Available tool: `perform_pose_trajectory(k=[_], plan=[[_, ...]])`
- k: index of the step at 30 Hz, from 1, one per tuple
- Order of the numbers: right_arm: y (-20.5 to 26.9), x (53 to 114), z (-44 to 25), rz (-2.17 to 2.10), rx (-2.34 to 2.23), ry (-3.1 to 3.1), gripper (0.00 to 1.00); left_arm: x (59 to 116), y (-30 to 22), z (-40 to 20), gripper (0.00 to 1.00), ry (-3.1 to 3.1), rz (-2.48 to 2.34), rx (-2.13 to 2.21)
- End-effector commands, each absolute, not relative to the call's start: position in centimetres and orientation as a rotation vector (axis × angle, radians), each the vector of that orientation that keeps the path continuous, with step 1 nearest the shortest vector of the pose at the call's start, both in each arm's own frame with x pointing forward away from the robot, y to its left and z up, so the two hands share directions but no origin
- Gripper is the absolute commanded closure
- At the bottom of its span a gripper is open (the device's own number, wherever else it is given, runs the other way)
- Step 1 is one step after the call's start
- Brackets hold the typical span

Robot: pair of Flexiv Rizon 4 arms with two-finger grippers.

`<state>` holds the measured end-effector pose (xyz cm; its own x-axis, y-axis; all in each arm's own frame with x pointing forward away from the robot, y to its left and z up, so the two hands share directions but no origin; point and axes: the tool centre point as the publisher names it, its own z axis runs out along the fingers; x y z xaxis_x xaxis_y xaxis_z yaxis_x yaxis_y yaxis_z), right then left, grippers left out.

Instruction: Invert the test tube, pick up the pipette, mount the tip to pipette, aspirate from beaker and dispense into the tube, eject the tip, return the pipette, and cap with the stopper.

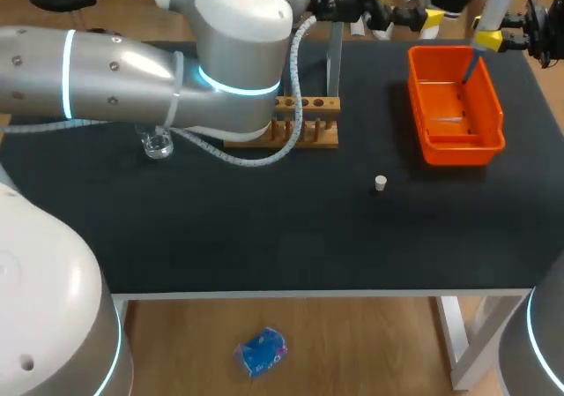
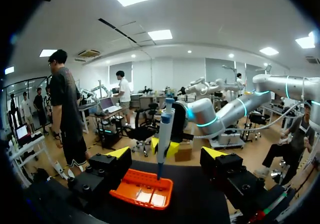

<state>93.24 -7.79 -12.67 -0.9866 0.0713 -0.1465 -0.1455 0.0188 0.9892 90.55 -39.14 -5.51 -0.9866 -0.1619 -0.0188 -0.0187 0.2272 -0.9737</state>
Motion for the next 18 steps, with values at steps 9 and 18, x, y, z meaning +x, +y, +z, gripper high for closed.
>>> perform_pose_trajectory(k=[9, 18], plan=[[-7.5, 92.7, -12.7, 2.117, -0.084, 2.125, 1.0, 90.6, -38.3, -5.7, 0.0, 2.335, -1.915, -0.2], [-3.3, 89.9, -13.9, 2.254, -0.165, 2.102, 1.0, 88.6, -31.7, -6.2, 0.0, 2.254, -1.986, -0.263]])
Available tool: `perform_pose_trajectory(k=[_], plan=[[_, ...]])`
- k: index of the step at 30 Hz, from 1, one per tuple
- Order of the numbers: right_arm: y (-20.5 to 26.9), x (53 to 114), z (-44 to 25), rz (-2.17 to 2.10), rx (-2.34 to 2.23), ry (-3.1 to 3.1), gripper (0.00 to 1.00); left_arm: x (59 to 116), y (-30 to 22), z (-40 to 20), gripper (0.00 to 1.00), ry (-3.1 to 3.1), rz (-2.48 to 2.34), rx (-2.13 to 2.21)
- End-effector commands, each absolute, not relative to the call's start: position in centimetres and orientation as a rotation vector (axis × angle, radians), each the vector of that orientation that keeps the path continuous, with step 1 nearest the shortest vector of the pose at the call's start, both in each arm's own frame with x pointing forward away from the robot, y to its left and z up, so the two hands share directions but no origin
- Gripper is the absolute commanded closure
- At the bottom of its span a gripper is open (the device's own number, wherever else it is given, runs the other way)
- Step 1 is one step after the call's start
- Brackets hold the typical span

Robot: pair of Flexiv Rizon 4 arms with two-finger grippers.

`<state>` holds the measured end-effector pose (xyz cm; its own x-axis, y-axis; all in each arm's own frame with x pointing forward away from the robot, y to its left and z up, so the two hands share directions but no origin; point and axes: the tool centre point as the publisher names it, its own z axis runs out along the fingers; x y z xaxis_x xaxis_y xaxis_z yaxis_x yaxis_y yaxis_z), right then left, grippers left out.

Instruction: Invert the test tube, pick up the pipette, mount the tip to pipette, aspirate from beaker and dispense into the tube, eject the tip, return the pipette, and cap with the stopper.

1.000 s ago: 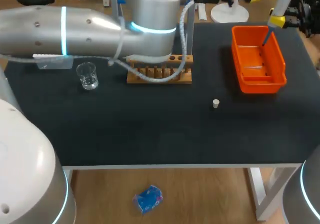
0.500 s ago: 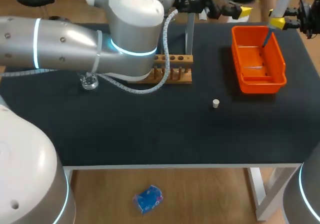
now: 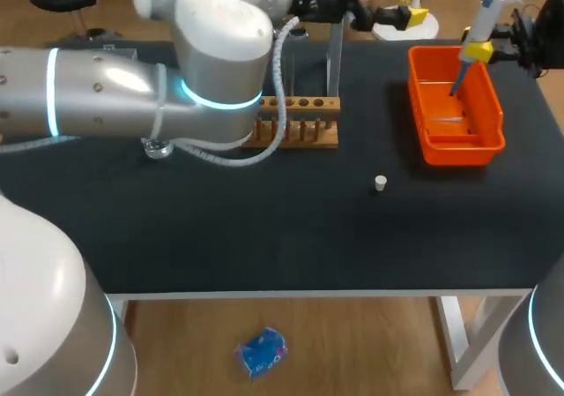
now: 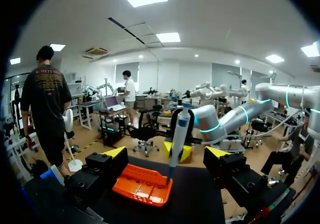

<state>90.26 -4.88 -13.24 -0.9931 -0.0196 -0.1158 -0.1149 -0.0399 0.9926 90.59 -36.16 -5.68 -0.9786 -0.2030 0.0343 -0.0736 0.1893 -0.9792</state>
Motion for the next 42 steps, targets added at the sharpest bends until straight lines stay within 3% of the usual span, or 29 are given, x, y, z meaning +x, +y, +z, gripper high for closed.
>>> perform_pose_trajectory(k=[1, 28, 42], plan=[[-2.7, 89.5, -14.0, 2.265, -0.174, 2.102, 1.0, 88.3, -31.1, -6.3, 0.0, 2.243, -2.005, -0.258], [11.6, 80.7, -18.0, 2.361, -0.284, 2.356, 1.0, 83.3, -17.4, -10.8, 0.0, 1.993, -2.065, -0.288], [11.9, 80.6, -18.1, 2.346, -0.286, 2.373, 1.0, 83.3, -17.4, -10.8, 0.0, 1.993, -2.065, -0.288]])
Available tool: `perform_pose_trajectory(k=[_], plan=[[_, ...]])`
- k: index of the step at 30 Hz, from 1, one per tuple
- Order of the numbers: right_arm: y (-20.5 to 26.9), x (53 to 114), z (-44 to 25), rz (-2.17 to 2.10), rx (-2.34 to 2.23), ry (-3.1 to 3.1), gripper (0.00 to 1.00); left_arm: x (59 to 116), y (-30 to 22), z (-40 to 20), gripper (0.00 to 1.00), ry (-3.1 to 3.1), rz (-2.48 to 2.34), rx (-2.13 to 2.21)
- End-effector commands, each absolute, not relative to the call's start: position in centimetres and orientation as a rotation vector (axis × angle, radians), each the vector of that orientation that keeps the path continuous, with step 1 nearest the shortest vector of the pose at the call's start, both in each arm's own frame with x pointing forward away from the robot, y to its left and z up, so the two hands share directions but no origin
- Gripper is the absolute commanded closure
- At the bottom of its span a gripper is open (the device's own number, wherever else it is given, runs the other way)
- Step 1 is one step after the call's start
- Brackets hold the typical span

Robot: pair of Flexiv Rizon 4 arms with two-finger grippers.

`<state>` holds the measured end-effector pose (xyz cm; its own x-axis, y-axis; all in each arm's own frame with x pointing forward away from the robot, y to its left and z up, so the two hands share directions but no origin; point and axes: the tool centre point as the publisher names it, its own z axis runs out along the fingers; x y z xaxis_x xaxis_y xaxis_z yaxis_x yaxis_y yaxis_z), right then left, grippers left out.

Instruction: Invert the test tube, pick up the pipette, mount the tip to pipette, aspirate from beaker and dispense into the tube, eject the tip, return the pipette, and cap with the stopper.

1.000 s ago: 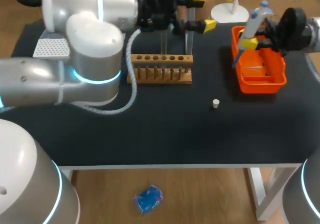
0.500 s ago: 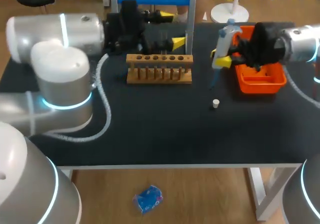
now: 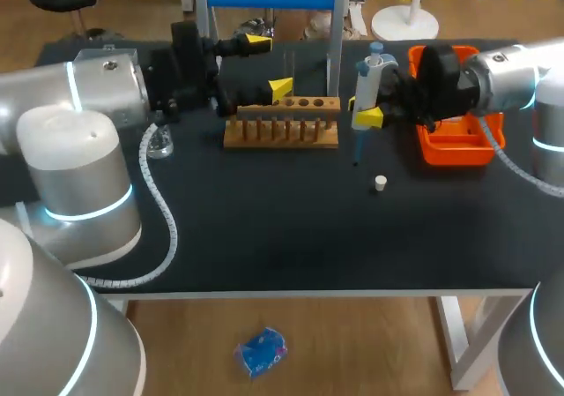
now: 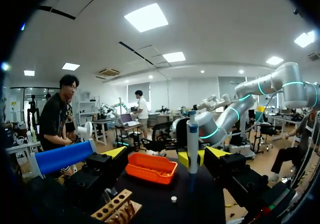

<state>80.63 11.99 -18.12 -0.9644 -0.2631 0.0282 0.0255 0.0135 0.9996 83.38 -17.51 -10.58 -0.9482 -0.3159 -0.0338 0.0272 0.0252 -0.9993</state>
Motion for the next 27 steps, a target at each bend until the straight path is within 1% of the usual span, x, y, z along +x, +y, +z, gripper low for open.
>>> perform_pose_trajectory(k=[1, 7, 16, 27], plan=[[11.9, 80.6, -18.1, -2.055, 0.25, -2.078, 1.0, 83.3, -17.4, -10.8, 0.0, 1.993, -2.065, -0.288], [11.9, 80.6, -18.1, -2.055, 0.25, -2.078, 1.0, 83.3, -17.4, -10.8, 0.0, 1.993, -2.065, -0.288], [14.9, 80.0, -21.2, -2.056, 0.255, -2.033, 1.0, 83.6, -16.8, -12.5, 0.0, 2.094, -1.977, -0.3], [17.6, 80.1, -21.4, -2.067, 0.313, -2.045, 1.0, 83.4, -17.4, -14.4, 0.0, 2.115, -2.038, -0.293]])
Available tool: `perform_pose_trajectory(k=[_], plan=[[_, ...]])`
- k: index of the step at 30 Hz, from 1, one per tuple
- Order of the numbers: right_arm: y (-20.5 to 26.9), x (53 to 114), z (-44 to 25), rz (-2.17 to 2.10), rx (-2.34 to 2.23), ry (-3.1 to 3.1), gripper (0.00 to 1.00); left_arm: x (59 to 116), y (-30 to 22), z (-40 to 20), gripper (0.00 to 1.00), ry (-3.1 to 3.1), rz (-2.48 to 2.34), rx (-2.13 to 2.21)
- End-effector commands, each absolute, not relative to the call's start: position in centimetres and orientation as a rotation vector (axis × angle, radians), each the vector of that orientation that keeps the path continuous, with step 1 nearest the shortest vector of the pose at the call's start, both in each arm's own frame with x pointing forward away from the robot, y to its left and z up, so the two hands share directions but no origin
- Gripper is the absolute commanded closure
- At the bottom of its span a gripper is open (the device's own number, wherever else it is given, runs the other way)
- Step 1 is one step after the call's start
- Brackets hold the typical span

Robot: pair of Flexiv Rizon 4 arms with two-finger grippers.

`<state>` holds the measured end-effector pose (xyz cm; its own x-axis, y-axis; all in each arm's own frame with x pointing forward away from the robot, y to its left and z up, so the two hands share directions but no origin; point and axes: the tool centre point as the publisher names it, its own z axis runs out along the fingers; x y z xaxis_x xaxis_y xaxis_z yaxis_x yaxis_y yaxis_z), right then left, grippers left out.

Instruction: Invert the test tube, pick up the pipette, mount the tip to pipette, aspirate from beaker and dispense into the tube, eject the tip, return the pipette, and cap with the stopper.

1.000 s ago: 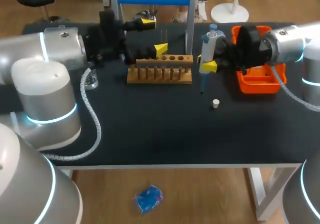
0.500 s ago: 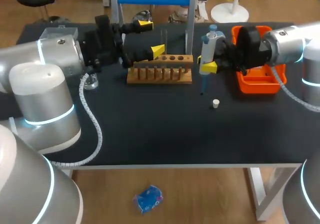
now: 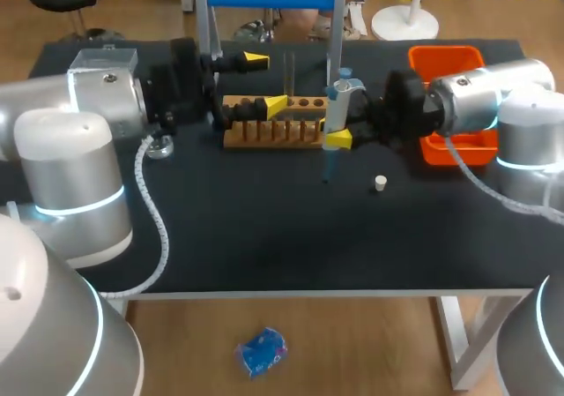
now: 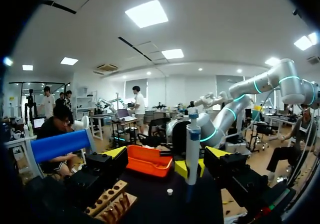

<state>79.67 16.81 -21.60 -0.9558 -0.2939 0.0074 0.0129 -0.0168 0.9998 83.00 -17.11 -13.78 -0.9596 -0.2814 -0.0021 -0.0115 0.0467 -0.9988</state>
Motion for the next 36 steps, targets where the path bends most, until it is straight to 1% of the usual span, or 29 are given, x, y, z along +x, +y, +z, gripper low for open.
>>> perform_pose_trajectory(k=[1, 8, 10, 11, 12, 13, 14, 15, 16, 18, 19, 20, 21, 23, 24, 25, 26, 31, 36], plan=[[17.7, 80.2, -21.3, -2.073, 0.315, -2.043, 1.0, 83.4, -17.5, -14.6, 0.0, 2.11, -2.045, -0.29], [18.5, 81.2, -20.4, -2.081, 0.341, -2.046, 1.0, 83.5, -18.3, -15.7, 0.0, 2.097, -2.081, -0.303], [18.8, 81.5, -20.3, -2.081, 0.345, -2.048, 1.0, 83.6, -18.5, -16.0, 0.1, 2.095, -2.085, -0.305], [19.0, 81.7, -20.3, -2.081, 0.347, -2.05, 1.0, 83.6, -18.6, -16.1, 0.13, 2.091, -2.095, -0.31], [19.1, 81.8, -20.3, -2.079, 0.351, -2.056, 1.0, 83.6, -18.7, -16.1, 0.12, 2.09, -2.097, -0.31], [19.3, 81.9, -20.3, -2.078, 0.354, -2.058, 1.0, 83.6, -18.8, -16.2, 0.2, 2.089, -2.099, -0.311], [19.4, 82.0, -20.4, -2.078, 0.355, -2.06, 1.0, 83.6, -18.9, -16.3, 0.27, 2.087, -2.104, -0.312], [19.4, 82.1, -20.4, -2.082, 0.356, -2.062, 1.0, 83.6, -18.9, -16.3, 0.4, 2.085, -2.107, -0.312], [19.5, 82.3, -20.4, -2.084, 0.355, -2.062, 1.0, 83.7, -19.0, -16.3, 0.41, 2.082, -2.108, -0.313], [19.8, 82.4, -20.5, -2.085, 0.358, -2.061, 1.0, 83.7, -19.0, -16.3, 0.26, 2.081, -2.111, -0.313], [19.9, 82.5, -20.5, -2.083, 0.359, -2.062, 1.0, 83.8, -19.1, -16.4, 0.16, 2.083, -2.115, -0.313], [20.1, 82.5, -20.6, -2.081, 0.36, -2.062, 1.0, 83.8, -19.1, -16.4, 0.19, 2.086, -2.117, -0.312], [20.2, 82.6, -20.6, -2.081, 0.362, -2.059, 1.0, 83.8, -19.1, -16.4, 0.25, 2.087, -2.115, -0.31], [20.5, 82.8, -20.7, -2.078, 0.365, -2.055, 1.0, 83.9, -19.2, -16.4, 0.13, 2.089, -2.114, -0.308], [20.6, 82.8, -20.7, -2.078, 0.366, -2.053, 1.0, 83.9, -19.2, -16.4, 0.09, 2.09, -2.114, -0.306], [20.7, 82.9, -20.7, -2.077, 0.367, -2.051, 1.0, 83.9, -19.2, -16.5, 0.07, 2.092, -2.113, -0.304], [20.8, 83.0, -20.7, -2.075, 0.369, -2.049, 1.0, 84.0, -19.3, -16.5, 0.09, 2.096, -2.11, -0.302], [21.3, 83.2, -20.8, -2.069, 0.375, -2.041, 1.0, 84.1, -19.5, -16.7, 0.08, 2.099, -2.109, -0.298], [21.8, 83.4, -20.9, -2.058, 0.377, -2.034, 1.0, 84.2, -19.7, -16.8, 0.1, 2.095, -2.115, -0.295]])
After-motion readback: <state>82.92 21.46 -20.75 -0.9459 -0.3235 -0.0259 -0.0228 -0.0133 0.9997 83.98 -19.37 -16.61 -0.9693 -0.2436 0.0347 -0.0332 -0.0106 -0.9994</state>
